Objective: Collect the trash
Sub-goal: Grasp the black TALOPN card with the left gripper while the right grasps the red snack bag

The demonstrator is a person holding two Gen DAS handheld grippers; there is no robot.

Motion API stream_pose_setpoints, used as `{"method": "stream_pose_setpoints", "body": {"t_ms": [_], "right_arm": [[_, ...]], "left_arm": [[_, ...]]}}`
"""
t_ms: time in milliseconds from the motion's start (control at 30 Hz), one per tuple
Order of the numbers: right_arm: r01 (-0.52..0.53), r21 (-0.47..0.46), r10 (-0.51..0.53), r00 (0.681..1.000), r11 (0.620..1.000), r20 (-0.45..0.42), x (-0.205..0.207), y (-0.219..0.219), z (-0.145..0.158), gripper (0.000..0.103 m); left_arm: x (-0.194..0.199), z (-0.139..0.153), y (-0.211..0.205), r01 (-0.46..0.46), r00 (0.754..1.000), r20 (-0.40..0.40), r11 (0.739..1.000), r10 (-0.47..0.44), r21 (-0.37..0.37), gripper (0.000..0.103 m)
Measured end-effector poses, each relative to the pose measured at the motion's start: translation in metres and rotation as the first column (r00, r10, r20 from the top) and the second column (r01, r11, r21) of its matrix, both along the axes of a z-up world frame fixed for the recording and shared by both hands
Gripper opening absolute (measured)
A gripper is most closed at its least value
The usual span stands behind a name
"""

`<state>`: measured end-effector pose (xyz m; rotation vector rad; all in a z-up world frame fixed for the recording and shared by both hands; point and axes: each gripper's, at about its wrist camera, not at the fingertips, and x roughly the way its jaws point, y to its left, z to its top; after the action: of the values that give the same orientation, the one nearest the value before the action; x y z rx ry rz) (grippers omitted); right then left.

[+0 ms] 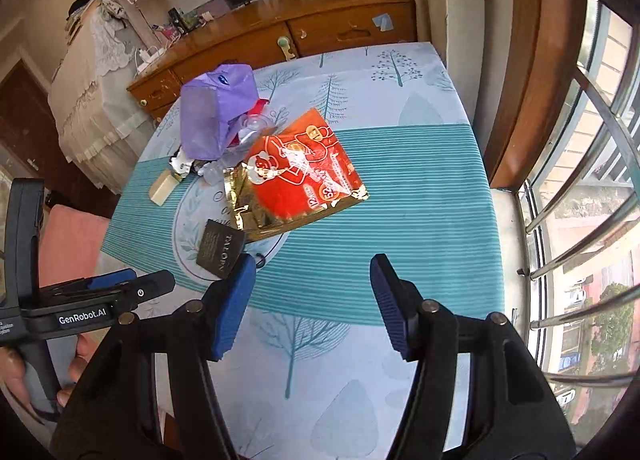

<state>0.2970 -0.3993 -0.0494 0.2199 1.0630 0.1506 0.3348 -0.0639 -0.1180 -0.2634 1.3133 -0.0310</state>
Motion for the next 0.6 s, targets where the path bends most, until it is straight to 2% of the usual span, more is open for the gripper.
{"method": "stream_pose_setpoints", "body": {"t_ms": [67, 300, 433, 467, 533, 600], "right_arm": [[-0.022, 0.004, 0.022, 1.000, 1.000, -0.020, 0.022, -0.008, -0.015, 0.056], [-0.081, 0.053, 0.084, 0.996, 0.995, -0.043, 0.075, -0.023, -0.046, 0.057], [-0.134, 0.072, 0.138, 0.989, 0.988, -0.053, 0.104, -0.022, -0.061, 0.057], [-0.149, 0.076, 0.154, 0.986, 0.986, -0.057, 0.111, -0.021, -0.064, 0.057], [-0.183, 0.078, 0.188, 0.981, 0.980, -0.056, 0.122, -0.016, -0.069, 0.067], [-0.227, 0.085, 0.232, 0.971, 0.970, -0.053, 0.134, -0.011, -0.075, 0.068]], "left_arm": [[0.013, -0.008, 0.000, 0.011, 1.000, -0.001, 1.000, -0.011, -0.016, 0.084], [0.049, -0.028, -0.012, 0.175, 0.985, 0.003, 0.983, -0.175, 0.051, 0.084], [0.061, -0.039, -0.018, 0.213, 0.977, -0.022, 0.976, -0.212, 0.038, 0.084], [0.063, -0.040, -0.019, 0.215, 0.976, -0.024, 0.976, -0.215, 0.036, 0.084], [0.064, -0.042, -0.020, 0.219, 0.976, -0.024, 0.975, -0.218, 0.028, 0.084], [0.062, -0.043, -0.020, 0.229, 0.973, -0.031, 0.973, -0.228, 0.005, 0.084]]}}
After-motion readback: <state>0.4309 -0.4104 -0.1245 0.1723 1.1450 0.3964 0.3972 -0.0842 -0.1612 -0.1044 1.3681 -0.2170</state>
